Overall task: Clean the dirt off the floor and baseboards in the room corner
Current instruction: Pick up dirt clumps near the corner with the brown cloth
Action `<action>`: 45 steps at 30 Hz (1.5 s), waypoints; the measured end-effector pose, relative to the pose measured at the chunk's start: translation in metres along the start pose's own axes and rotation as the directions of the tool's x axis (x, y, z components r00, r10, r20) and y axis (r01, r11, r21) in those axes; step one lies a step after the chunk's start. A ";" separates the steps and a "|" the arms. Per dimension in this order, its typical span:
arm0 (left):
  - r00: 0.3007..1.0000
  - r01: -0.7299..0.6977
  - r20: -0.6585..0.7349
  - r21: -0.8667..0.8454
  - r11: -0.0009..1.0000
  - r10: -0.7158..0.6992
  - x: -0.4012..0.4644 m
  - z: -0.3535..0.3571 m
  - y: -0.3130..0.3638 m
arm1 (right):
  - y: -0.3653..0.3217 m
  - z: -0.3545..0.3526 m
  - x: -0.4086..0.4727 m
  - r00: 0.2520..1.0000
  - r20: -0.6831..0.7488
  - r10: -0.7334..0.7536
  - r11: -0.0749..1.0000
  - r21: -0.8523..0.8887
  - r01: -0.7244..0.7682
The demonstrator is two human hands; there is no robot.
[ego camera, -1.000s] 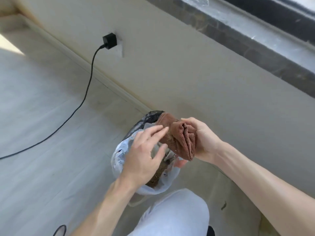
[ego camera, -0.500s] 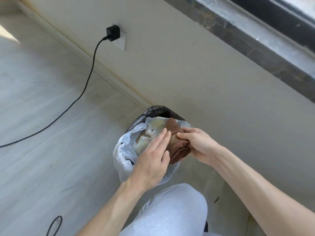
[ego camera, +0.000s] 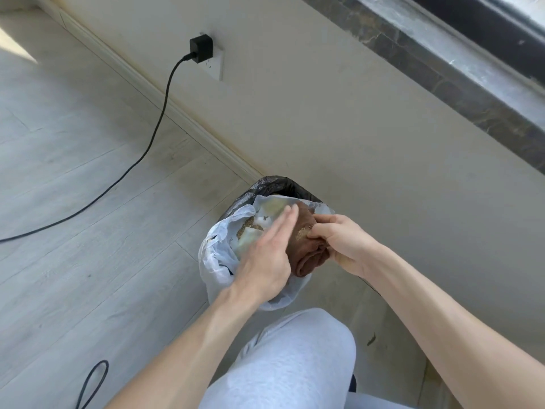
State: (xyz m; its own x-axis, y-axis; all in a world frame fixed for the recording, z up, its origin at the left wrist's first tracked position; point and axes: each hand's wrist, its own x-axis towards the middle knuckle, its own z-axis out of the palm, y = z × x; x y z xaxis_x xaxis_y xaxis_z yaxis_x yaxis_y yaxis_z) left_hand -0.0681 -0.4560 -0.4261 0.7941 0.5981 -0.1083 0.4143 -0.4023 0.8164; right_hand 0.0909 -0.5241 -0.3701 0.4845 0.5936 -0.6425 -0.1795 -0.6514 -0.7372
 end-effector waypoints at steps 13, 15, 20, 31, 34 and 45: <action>1.000 -0.014 0.017 0.005 1.000 0.014 0.009 0.000 0.008 | 0.001 -0.004 0.009 1.000 0.009 0.002 1.000 -0.029 -0.002; 0.994 -0.001 0.112 0.062 0.998 -0.006 0.009 0.004 0.002 | 0.001 -0.003 0.007 1.000 0.007 0.008 0.999 -0.036 -0.008; 0.997 -0.071 0.041 0.051 0.996 0.069 0.009 0.010 0.002 | 0.004 -0.009 0.013 0.999 -0.024 0.023 0.997 -0.078 -0.025; 0.997 -0.018 -0.070 0.078 0.997 0.024 0.013 0.013 0.001 | 0.008 -0.014 0.016 0.999 -0.054 0.005 0.997 -0.080 -0.009; 0.996 -0.081 0.060 0.158 0.984 0.072 0.008 0.017 -0.001 | 0.012 -0.014 0.017 0.998 -0.061 0.003 0.997 -0.080 -0.008; 0.983 -0.175 -0.015 0.199 0.964 0.182 0.011 0.015 0.000 | -0.003 -0.018 0.002 0.996 -0.070 -0.058 0.997 -0.051 0.055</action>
State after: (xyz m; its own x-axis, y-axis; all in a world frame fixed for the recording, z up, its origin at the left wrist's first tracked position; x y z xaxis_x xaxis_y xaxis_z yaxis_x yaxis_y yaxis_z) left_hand -0.0531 -0.4600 -0.4355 0.8493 0.5254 0.0509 0.3485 -0.6305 0.6935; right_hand 0.1081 -0.5297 -0.3653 0.5528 0.5961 -0.5822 -0.1085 -0.6413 -0.7596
